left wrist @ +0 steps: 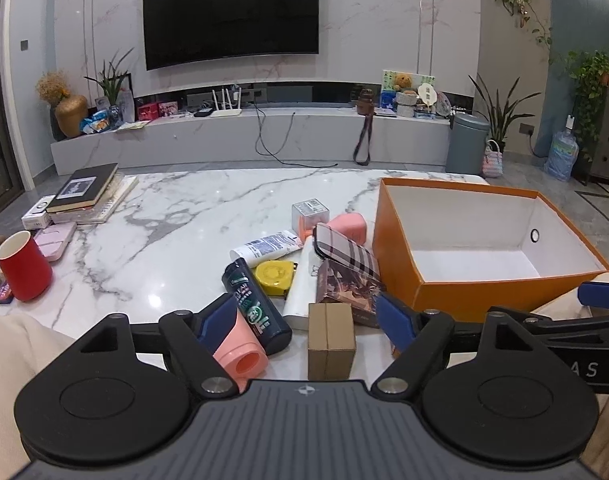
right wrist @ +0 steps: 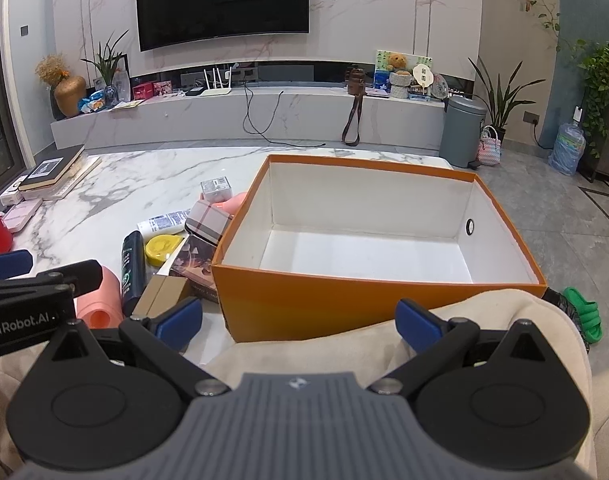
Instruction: Organize rigid objects
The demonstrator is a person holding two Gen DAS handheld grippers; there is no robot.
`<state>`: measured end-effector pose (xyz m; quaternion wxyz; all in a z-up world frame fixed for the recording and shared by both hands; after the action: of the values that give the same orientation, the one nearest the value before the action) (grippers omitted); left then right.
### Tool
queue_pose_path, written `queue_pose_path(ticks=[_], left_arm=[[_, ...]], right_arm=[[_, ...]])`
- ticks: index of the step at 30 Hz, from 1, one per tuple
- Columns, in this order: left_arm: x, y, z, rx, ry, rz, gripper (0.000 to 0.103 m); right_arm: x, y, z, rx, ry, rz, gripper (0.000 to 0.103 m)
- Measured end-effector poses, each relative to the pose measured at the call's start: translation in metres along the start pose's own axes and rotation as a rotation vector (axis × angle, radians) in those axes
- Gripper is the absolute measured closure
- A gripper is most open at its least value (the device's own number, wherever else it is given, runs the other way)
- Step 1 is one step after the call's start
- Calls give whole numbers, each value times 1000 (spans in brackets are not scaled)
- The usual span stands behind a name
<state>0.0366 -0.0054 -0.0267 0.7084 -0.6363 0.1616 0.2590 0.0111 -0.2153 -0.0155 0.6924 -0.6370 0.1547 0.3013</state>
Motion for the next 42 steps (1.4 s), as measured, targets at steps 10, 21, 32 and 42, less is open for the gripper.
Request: queue_pose_path(ticks=[10, 21, 32, 42], left_arm=[[-3, 0, 2, -6, -7, -4, 13], [-2, 1, 4, -9, 0, 12, 14], [3, 4, 4, -8, 5, 43, 16], [16, 2, 9, 23, 43, 126, 34]], right_arm=[[0, 1, 1, 1, -4, 9, 2], [0, 2, 2, 0, -6, 13, 2], [2, 4, 4, 5, -12, 26, 2], [19, 0, 12, 36, -93, 50, 3]])
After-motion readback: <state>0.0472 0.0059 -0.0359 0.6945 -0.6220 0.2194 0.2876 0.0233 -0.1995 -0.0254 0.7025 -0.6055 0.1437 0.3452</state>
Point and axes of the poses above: each gripper's, at about its wrist camera, not at the fingertips, and x roughly the way its jaws point, z to its left, y to its underside, the point moved 6 cm from there along x, roughly the way its jaws point, and after that the axes turned 13 degrees about -y, right-handed, at the moved point
